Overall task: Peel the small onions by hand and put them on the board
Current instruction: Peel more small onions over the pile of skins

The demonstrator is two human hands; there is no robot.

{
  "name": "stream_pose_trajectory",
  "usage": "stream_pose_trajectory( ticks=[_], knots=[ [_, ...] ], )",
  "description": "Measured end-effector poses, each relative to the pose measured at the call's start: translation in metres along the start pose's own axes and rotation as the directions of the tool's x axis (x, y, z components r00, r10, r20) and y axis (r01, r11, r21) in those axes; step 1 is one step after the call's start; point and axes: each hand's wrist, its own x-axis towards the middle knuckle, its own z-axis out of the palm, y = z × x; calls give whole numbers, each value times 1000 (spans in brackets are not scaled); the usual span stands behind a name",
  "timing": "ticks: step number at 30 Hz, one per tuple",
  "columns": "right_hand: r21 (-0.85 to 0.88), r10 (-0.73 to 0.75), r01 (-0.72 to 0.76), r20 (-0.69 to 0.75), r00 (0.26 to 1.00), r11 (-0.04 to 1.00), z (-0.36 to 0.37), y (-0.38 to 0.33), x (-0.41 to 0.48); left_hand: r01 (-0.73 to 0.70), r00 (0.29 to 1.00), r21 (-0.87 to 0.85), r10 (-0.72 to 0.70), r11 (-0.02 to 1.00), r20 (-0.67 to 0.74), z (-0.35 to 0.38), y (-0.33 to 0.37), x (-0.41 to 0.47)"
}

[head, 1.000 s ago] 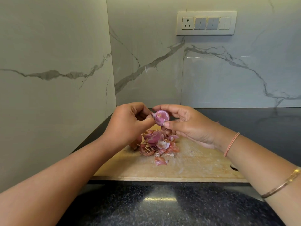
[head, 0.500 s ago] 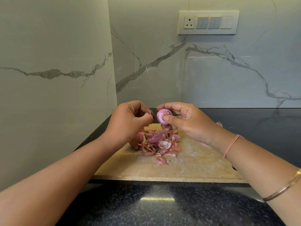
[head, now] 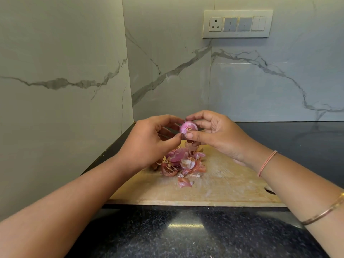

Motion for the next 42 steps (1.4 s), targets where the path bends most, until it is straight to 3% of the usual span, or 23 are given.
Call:
stream_pose_trajectory(
  ticks=[7,17,30,33,37,42],
  knots=[
    [-16,-22,23,51,998,1000,3,-2,-1,4,999,-4,-4,1000,-46,3,-2,0],
    [-43,-50,51,32,998,998,10,0,0,-36,993,155,53,987,-107,7,-2,-1],
    [-160,46,-24,135,990,987,4,1,-3,-90,995,350,101,933,-16,3,-5,1],
    [-168,35,-15,117,992,986,3,0,-3,-75,996,282,83,957,-18,1,-6,1],
    [-123,72,-64,68,995,990,-2,1,-2,31,999,-28,-30,999,44,1,-5,1],
    [-98,115,-100,155,981,990,-3,2,-2,78,997,-82,-75,994,35,-1,-10,4]
  ],
)
